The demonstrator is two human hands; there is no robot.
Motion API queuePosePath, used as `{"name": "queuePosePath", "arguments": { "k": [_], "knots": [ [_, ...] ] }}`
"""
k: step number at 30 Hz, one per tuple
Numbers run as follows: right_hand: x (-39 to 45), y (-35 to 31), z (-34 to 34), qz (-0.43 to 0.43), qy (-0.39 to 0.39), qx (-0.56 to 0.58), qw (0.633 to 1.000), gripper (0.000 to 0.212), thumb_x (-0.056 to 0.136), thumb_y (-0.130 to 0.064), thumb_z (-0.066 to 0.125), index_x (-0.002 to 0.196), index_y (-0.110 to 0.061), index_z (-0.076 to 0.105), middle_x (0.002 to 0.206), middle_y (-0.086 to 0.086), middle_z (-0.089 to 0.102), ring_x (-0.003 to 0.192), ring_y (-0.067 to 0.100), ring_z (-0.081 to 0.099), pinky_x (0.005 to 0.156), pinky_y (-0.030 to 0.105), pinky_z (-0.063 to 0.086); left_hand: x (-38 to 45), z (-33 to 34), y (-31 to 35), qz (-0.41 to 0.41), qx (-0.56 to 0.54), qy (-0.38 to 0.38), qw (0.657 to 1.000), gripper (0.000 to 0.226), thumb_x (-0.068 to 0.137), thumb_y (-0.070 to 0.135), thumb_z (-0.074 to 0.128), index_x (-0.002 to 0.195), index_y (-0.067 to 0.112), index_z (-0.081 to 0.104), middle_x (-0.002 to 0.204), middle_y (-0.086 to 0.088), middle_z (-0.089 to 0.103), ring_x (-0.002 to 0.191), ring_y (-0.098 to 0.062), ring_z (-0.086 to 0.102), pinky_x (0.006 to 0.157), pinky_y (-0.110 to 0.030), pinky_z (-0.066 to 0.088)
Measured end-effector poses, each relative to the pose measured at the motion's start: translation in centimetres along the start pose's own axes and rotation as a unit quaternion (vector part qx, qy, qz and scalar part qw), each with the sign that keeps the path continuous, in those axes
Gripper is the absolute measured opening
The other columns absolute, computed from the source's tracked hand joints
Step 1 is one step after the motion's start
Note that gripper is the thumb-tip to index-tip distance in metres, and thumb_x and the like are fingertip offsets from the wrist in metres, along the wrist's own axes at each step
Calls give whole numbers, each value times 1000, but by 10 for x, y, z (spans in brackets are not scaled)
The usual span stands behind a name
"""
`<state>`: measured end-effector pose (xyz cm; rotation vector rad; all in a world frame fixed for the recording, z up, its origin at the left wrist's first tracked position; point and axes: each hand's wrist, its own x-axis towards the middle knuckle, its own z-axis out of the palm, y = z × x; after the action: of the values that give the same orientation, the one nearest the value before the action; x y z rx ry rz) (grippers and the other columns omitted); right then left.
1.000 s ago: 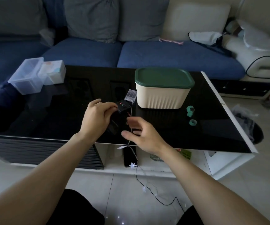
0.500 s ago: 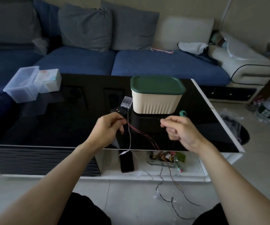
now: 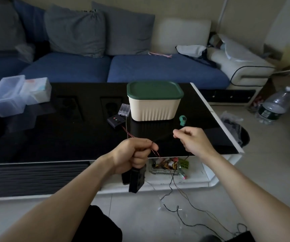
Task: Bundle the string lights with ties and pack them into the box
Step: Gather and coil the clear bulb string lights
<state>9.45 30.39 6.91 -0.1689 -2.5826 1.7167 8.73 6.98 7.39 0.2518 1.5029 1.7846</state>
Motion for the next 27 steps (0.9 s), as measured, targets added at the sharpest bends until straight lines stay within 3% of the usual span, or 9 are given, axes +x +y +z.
{"name": "queuePosePath", "arguments": {
  "k": [4,7,10,12,14,17,19,22,27],
  "knots": [
    [-5,14,8,-6,-61,-128,990,27,98,-39,60,88,-20,76,75,-18,70,74,-8,63,71,19,41,8,4,0,23,-82,12,996,34,99,20,39,121,3,59,57,4,24,46,-10,16,45,-24,15],
    [-10,17,17,-16,-151,-179,972,35,102,-42,52,85,-22,75,62,-17,66,54,-5,56,58,17,38,14,11,1,50,-144,50,987,38,101,15,36,134,3,51,66,-1,43,50,-12,34,47,-23,33],
    [-15,22,21,-17,-256,-219,941,33,104,-34,48,78,-28,66,69,-5,66,57,5,57,60,26,45,19,18,7,58,-167,51,983,30,102,12,35,125,0,48,87,-11,67,64,-20,61,60,-30,54],
    [-18,23,17,5,-296,-226,928,29,106,-28,44,84,-27,63,73,-5,66,61,7,58,63,27,48,22,19,10,40,-144,60,987,23,103,13,35,111,1,53,103,-17,72,75,-24,67,69,-32,57],
    [-18,22,13,12,-300,-230,926,27,107,-26,42,90,-28,62,76,-4,66,65,9,59,65,29,50,26,18,9,21,-96,87,991,39,104,16,35,93,1,69,112,-23,70,75,-22,67,68,-29,54],
    [-16,20,9,-29,-275,-277,920,38,105,-27,47,71,-37,61,70,-4,63,64,15,58,65,39,50,33,24,3,25,-91,117,989,48,106,14,34,85,0,75,103,-27,71,70,-20,70,62,-25,55],
    [-15,18,10,-45,-271,-321,907,49,102,-27,51,56,-41,59,65,-4,58,58,16,53,60,37,44,37,30,-1,37,-155,128,979,39,106,8,33,91,-6,66,96,-24,73,77,-24,74,65,-27,60],
    [-22,14,18,-55,-281,-346,893,46,103,-25,51,58,-35,49,68,-3,53,57,16,50,59,31,41,43,34,-5,54,-221,129,965,20,103,-2,34,108,-7,52,103,-29,71,93,-34,73,72,-33,61],
    [-29,9,29,-91,-273,-341,895,37,102,-18,49,69,-34,49,79,-9,52,70,9,53,60,24,38,43,32,-8,49,-211,140,966,44,99,-11,36,142,-2,36,114,-28,68,101,-38,70,81,-41,61]
  ]
}}
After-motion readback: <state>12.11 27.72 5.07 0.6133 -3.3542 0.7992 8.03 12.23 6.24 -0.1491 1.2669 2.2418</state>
